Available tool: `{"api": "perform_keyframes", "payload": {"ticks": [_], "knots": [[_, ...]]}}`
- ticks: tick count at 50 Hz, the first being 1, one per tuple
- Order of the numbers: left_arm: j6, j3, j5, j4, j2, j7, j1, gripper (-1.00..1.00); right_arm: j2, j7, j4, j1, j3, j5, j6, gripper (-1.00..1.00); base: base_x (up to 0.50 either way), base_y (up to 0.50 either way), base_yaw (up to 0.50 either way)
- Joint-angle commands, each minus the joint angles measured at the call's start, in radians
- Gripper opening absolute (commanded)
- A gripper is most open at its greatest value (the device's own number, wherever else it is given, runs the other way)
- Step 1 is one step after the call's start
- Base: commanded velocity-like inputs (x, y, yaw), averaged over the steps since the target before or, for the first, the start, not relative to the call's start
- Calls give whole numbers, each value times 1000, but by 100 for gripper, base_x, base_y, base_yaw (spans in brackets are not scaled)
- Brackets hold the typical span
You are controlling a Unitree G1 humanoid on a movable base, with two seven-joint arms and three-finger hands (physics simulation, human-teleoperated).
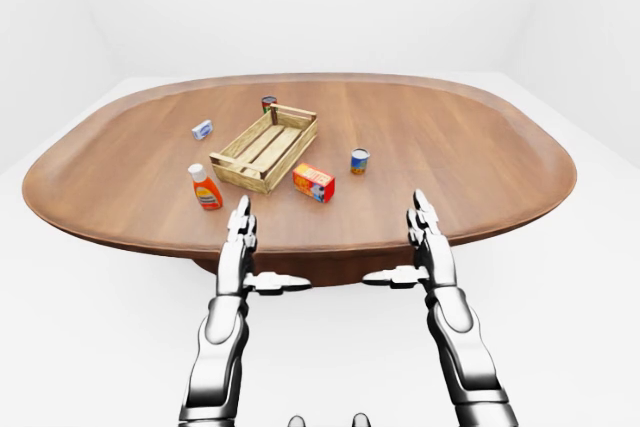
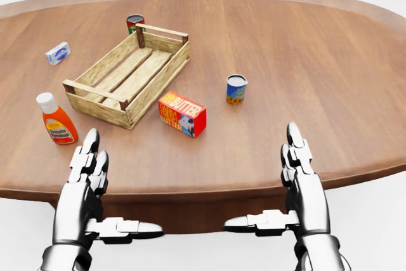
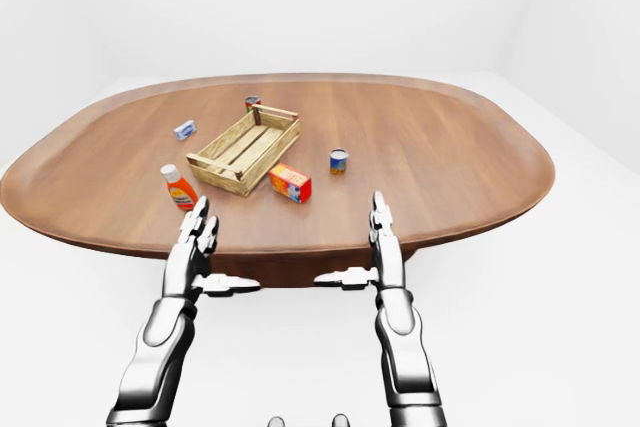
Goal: Pick up the butter and put it in the tray.
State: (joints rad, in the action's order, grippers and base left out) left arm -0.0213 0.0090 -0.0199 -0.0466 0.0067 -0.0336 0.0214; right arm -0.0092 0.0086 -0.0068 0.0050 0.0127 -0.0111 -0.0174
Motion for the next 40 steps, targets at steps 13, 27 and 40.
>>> {"api": "perform_keyframes", "payload": {"ticks": [13,27,40], "knots": [[-66,14,-56,-297,6,-92,123,100,-6,34,-311,128,31,-24,76,100,0,0,0],[-66,53,-86,-498,0,-114,183,100,11,64,-588,249,6,-25,105,100,0,0,0],[-66,72,-93,-552,-8,-124,197,100,13,73,-591,250,14,-40,105,100,0,1,0]]}}
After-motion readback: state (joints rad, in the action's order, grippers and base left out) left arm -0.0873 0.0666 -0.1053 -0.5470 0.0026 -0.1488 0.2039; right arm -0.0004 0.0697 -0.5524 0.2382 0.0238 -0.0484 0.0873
